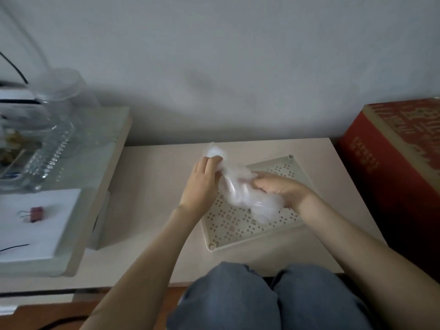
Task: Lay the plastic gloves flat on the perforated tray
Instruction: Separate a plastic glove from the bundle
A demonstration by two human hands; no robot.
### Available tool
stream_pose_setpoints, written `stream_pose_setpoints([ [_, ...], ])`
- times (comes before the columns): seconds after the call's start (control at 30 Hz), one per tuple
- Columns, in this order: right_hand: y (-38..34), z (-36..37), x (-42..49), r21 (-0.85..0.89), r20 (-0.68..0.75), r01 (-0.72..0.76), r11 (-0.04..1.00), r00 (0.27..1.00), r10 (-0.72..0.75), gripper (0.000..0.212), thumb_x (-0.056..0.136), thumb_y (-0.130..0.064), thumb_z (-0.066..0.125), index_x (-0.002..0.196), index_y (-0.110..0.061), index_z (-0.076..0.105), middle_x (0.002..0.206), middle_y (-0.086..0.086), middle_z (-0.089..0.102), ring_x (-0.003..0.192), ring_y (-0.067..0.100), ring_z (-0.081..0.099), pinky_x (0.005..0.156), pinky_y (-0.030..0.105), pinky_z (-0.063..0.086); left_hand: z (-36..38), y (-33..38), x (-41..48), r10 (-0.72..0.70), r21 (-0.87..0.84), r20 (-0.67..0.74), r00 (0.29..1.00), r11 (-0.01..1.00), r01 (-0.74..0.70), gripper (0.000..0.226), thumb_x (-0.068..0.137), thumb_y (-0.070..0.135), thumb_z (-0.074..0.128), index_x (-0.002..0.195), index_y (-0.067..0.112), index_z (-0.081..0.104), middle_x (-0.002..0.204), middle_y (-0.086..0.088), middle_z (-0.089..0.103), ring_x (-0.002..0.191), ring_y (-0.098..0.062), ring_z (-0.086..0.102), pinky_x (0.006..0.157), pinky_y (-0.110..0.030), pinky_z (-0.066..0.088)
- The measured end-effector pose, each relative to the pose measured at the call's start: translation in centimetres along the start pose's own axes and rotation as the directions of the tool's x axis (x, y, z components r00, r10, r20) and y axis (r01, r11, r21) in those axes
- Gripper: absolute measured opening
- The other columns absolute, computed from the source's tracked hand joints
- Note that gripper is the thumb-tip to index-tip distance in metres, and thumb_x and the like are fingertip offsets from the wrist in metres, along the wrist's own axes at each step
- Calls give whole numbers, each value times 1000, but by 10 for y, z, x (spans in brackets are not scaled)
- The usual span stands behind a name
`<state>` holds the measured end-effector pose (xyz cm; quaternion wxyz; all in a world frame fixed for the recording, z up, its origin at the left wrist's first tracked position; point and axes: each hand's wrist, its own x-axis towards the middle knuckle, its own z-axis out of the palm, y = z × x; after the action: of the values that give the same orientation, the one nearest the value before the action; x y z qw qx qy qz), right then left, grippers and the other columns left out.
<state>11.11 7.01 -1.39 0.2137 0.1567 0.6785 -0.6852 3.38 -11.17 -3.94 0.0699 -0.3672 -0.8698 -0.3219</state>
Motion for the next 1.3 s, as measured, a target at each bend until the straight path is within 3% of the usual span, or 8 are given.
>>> stream_pose_setpoints([
  [0.1,-2,-1,15,-45,-72,61,997,995,-64,22,91,-1,56,106,-13,66,94,6,69,85,20,66,77,31,53,-12,-19,0,-73,19,4,997,997,73,37,89,-9,50,125,-2,53,112,-20,60,103,-34,53,84,-27,37],
  [0.37,12,-22,20,-1,9,-38,999,999,38,42,78,-8,71,118,-3,61,114,13,69,105,27,66,92,38,52,-21,-68,-17,-268,177,-202,942,936,305,42,59,-20,49,93,-2,65,85,-19,65,80,-38,56,59,-39,46],
  [0.53,29,-39,22,138,-193,0,990,981,27,41,72,-21,76,110,-14,63,106,12,71,102,34,65,95,45,50,-25,-91,-24,-467,371,-294,834,748,550,51,70,-14,54,118,1,59,113,-29,57,102,-45,47,82,-51,40],
  [0.63,40,-38,26,148,-262,22,989,965,18,40,67,-30,77,102,-16,64,89,6,73,84,27,67,83,42,52,-17,-77,-20,-303,397,-206,930,843,362,63,74,-3,65,135,2,50,137,-28,46,122,-49,43,101,-56,32],
  [0.73,47,-32,33,219,-239,25,975,971,29,29,80,-21,71,106,-10,64,83,7,71,72,21,68,71,34,51,-4,-39,-19,-25,263,122,992,965,-8,56,88,8,55,142,14,42,150,-11,37,139,-32,32,113,-41,15],
  [0.9,55,-29,37,258,-276,9,966,959,65,19,89,-13,62,108,-8,63,83,6,72,77,23,68,75,35,52,23,-34,-31,-134,332,599,789,939,-93,69,97,60,27,154,25,12,162,3,4,148,-12,-4,115,-37,-17],
  [1.13,56,-28,31,180,-324,-14,984,943,73,21,89,-21,65,106,-10,63,86,7,72,81,26,68,80,39,53,19,-58,-13,-155,411,603,782,901,-138,51,104,36,29,153,28,17,161,1,9,148,-15,-4,115,-39,-15],
  [1.3,34,-14,29,418,-202,103,902,979,-18,16,87,-16,64,101,-9,65,84,9,69,76,25,65,73,35,53,18,-11,20,-257,34,303,918,965,260,36,103,21,33,130,18,57,133,-2,57,136,-21,37,118,-43,10],
])
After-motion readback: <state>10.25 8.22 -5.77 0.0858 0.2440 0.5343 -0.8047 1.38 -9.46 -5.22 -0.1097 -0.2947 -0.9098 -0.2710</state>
